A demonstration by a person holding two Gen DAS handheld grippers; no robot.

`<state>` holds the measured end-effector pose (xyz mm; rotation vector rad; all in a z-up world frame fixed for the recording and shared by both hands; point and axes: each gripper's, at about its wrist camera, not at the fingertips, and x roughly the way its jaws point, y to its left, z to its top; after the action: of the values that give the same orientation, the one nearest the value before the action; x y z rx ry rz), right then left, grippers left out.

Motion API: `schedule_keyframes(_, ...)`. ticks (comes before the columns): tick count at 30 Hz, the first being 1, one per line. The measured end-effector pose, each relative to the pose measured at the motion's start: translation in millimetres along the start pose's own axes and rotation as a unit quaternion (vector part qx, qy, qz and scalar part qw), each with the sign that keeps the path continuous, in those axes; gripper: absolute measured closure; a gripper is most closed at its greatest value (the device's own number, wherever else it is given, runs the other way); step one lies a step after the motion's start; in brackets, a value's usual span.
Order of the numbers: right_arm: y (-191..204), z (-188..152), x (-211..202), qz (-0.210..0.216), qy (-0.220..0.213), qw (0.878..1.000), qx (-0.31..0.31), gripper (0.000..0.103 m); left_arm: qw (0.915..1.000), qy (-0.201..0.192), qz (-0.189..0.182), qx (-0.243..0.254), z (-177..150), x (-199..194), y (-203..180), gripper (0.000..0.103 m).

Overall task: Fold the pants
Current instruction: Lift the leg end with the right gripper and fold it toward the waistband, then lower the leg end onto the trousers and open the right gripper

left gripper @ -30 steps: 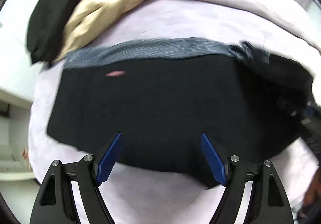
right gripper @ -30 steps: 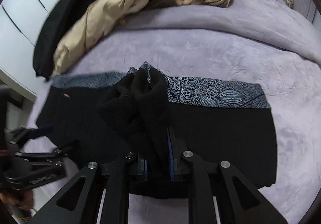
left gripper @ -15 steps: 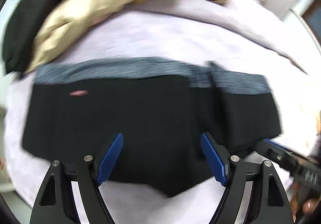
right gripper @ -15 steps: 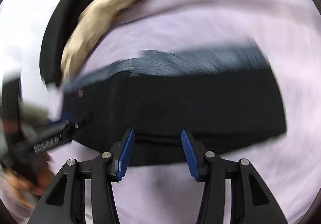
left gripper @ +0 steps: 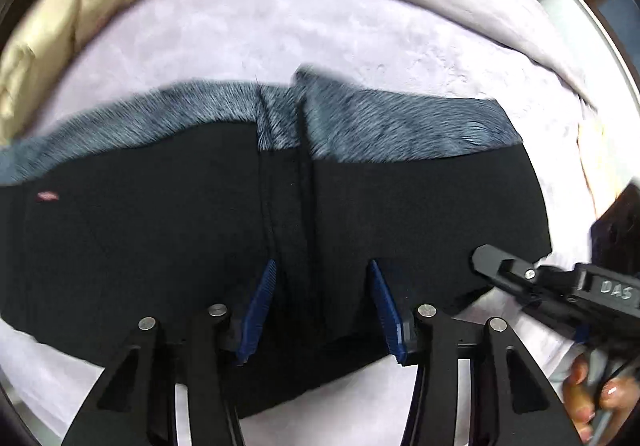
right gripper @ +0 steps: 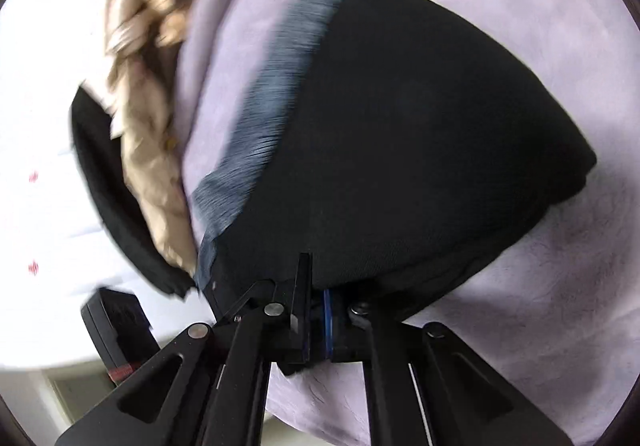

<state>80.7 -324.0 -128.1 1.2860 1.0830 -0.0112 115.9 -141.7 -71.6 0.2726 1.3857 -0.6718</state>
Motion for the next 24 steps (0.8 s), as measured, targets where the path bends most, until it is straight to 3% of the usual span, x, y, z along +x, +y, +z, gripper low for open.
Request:
schedule_keyframes(2, 4, -3, 6, -0.015, 0.007, 1.000, -0.016, 0.099, 0.9997, -0.005, 0.023, 0.010, -9, 0, 1, 0.052)
schedule_keyframes(5, -14, -1, 28, -0.044, 0.022, 0.999, -0.001, 0.098, 0.9993, 0.012, 0.033, -0.014, -14, 20, 8, 0.045)
schedule_keyframes(7, -22, 4, 32, -0.035, 0.039, 0.999, 0.014, 0.098, 0.9988, 0.018, 0.041, -0.018, -12, 23, 7, 0.043)
schedule_keyframes(8, -21, 6, 30, -0.027, 0.048, 0.998, 0.012, 0.096, 0.9988, 0.013, 0.045, -0.014, -12, 18, 5, 0.037)
schedule_keyframes(9, -17, 6, 24, -0.028, 0.060, 0.998, 0.001, 0.092, 0.9984, 0.002, 0.056, -0.005, -11, 9, 3, 0.028)
schedule_keyframes(11, -2, 5, 6, -0.036, 0.074, 0.995, -0.051, 0.067, 0.9975, -0.020, 0.067, 0.010, -10, -7, 0, 0.027)
schedule_keyframes(13, 15, 5, -22, -0.025, 0.055, 0.992, -0.110, 0.061, 0.9959, -0.045, 0.076, 0.017, -7, -28, -1, 0.027)
schedule_keyframes(15, 23, 15, -46, -0.023, 0.012, 0.990, -0.135, 0.061, 0.9950, -0.061, 0.076, 0.020, 1, -39, -5, 0.027)
schedule_keyframes(18, 19, 49, -61, -0.056, -0.050, 0.989, -0.124, 0.061, 0.9939, -0.075, 0.073, 0.034, 19, -39, -22, 0.027)
schedule_keyframes(21, 15, 83, -43, -0.081, -0.051, 0.989, -0.111, 0.070, 0.9931, -0.066, 0.082, 0.053, 36, -16, -48, 0.027)
schedule_keyframes(24, 11, 103, -22, -0.116, -0.036, 0.984, -0.133, 0.070, 0.9897, -0.047, 0.123, 0.057, 45, 20, -49, 0.027)
